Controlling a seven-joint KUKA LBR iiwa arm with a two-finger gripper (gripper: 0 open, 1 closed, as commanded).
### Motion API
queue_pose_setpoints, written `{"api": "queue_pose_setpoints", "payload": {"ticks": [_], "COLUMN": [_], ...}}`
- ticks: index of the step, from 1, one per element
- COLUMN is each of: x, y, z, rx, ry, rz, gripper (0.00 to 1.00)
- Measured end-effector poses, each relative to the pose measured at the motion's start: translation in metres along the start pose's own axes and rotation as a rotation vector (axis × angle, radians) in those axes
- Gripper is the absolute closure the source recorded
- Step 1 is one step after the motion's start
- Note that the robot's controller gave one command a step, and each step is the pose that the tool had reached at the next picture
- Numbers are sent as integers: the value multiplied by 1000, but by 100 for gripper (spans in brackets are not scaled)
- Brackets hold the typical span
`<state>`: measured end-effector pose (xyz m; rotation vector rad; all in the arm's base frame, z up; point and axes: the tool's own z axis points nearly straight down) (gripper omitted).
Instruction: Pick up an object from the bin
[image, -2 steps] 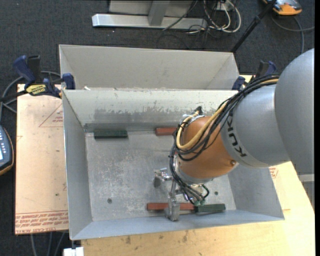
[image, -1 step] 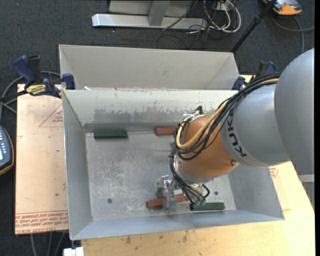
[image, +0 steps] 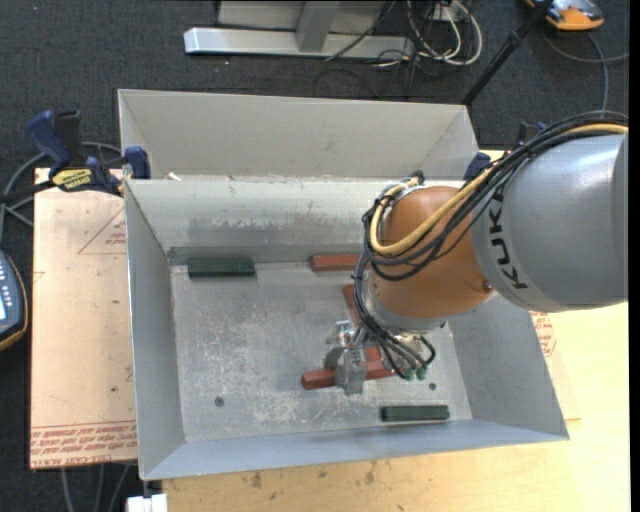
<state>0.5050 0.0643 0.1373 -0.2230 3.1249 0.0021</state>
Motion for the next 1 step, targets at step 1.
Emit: {"api": "queue_pose_setpoints", "payload": {"ticks": [1], "x": [1], "y": [14], "z": [-86], "rx": [0], "ry": [-2], "rz": [14], "gripper": [100]}}
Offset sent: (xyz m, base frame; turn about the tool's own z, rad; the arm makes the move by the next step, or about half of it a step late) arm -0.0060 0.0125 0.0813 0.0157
